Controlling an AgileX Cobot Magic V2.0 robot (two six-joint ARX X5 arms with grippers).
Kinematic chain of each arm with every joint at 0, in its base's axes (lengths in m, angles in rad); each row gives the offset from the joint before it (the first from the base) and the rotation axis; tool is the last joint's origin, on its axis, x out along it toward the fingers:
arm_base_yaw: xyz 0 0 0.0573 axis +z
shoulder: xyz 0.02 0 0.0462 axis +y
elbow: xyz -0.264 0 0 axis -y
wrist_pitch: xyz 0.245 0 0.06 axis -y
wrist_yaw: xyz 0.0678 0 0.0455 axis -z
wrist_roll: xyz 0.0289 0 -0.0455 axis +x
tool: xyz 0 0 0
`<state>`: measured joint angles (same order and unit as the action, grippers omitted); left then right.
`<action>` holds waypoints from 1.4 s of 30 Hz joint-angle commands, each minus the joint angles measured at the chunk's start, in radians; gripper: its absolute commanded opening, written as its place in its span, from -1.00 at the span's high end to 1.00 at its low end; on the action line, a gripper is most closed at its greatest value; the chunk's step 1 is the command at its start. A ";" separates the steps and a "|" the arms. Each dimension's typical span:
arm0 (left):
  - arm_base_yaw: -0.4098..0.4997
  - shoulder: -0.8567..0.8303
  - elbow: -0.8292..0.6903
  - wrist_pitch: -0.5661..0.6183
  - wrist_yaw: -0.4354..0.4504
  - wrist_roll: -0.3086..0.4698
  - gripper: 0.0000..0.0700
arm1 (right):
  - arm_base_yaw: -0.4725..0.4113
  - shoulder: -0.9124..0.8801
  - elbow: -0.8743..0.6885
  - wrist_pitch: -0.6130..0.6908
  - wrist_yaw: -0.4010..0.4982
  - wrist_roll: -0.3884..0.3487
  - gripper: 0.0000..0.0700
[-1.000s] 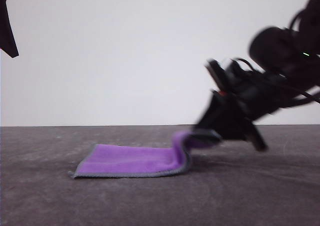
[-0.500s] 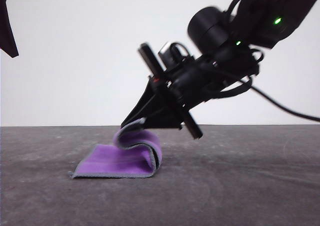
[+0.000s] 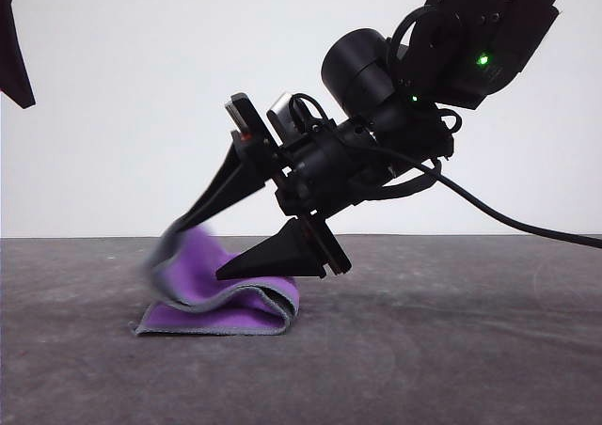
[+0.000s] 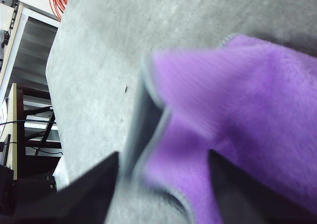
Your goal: Fold clothes
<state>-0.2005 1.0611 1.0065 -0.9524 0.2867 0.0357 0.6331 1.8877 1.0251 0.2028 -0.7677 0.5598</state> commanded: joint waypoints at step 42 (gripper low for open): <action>0.201 -0.221 0.011 -0.017 0.048 0.046 -0.01 | -0.357 -0.845 0.013 -0.885 0.613 -0.635 -0.18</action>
<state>-0.0010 0.8393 1.0065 -0.9698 0.3286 0.0883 0.2732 1.0434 1.0272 -0.6842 -0.1709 -0.0581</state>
